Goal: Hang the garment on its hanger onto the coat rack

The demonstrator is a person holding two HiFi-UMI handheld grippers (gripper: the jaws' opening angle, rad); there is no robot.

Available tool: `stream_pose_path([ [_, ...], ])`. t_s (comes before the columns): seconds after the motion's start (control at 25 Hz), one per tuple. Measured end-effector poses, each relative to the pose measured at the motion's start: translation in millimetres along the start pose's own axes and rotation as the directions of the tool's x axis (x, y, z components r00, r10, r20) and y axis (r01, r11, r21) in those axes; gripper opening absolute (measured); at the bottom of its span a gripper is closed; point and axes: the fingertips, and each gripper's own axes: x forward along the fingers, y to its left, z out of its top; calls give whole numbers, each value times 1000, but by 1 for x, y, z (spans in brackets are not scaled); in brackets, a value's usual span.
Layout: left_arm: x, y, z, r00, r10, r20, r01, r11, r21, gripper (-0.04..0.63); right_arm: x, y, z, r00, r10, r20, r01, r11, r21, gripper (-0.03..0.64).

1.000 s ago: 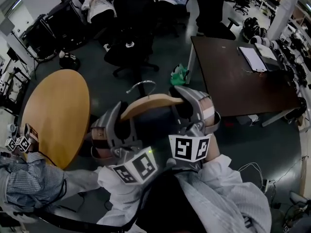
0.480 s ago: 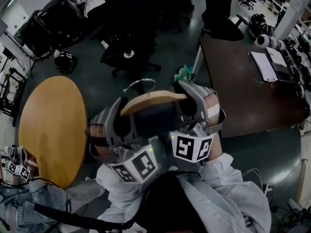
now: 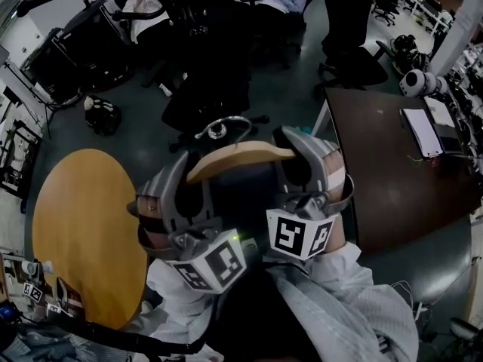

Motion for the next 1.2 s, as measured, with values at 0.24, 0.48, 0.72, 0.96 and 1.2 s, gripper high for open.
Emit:
stream_pose_path([
  [0.24, 36, 20, -4, 999, 52, 0, -52, 999, -3, 55, 45, -14, 3, 999, -8, 53, 9, 1000, -13, 37],
  [0.48, 68, 34, 1, 995, 100, -24, -100, 995, -3, 55, 81, -32, 1, 995, -1, 99, 2, 1000, -18, 38],
  [0.72, 92, 33, 0, 990, 128, -63, -129, 992, -11, 55, 109, -38, -10, 989, 41, 143, -38, 999, -23, 38],
  [0.96, 115, 35, -22, 985, 104, -138, -109, 994, -27, 55, 143, -23, -11, 982, 115, 152, -115, 993, -11, 40],
  [1.2, 131, 30, -49, 979, 79, -187, -85, 996, -25, 55, 167, 2, -15, 973, 182, 145, -185, 983, 11, 40],
])
